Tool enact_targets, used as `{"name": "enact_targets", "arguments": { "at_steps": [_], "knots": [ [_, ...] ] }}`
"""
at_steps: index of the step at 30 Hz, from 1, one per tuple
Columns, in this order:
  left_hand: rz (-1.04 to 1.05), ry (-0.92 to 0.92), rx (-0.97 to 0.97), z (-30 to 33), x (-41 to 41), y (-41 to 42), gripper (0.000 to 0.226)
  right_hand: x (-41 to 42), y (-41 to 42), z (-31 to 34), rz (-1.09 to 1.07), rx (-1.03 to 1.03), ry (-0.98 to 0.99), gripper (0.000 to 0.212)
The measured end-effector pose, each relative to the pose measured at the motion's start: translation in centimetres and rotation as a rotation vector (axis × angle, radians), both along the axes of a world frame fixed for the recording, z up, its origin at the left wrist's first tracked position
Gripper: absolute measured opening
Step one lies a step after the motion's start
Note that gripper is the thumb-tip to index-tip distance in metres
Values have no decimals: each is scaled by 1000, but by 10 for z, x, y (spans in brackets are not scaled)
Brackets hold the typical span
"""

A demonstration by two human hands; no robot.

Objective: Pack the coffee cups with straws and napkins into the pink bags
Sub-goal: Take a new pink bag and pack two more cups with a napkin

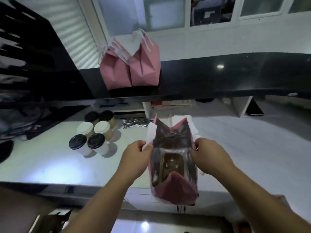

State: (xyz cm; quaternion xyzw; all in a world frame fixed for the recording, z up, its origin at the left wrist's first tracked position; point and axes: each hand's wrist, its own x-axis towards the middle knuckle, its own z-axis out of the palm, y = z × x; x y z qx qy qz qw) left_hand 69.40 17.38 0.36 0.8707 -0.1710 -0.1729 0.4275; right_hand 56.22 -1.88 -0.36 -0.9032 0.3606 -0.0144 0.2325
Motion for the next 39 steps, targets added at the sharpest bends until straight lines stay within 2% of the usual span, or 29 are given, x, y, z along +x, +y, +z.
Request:
{"name": "enact_targets", "arguments": {
  "at_steps": [9,16,21,23,26,29,32,35,37,39],
  "knots": [
    [128,-48,83,-4,76,17,39,93,6,-5,159,22,38,16],
    [83,-95,173,-7,146,40,28,156,27,-7,149,25,34,13],
    [-19,-109,181,-15,186,66,31,188,53,-15,92,14,21,17],
    [-85,-43,172,-17,197,75,31,195,63,-19,74,19,33,18],
    [-193,179,34,-20,209,85,24,199,76,-22,43,19,52,19],
    [-344,281,-7,-24,216,97,44,198,86,-19,28,42,73,17],
    [-575,343,63,-27,225,117,59,196,90,-12,17,51,90,14],
    [-569,194,183,-41,248,133,51,196,90,-9,16,52,85,14],
    [-412,-54,319,-55,268,137,43,196,90,-9,10,48,91,14],
    [-271,-258,516,-70,285,138,49,195,90,-10,7,39,100,13]
  ]
}}
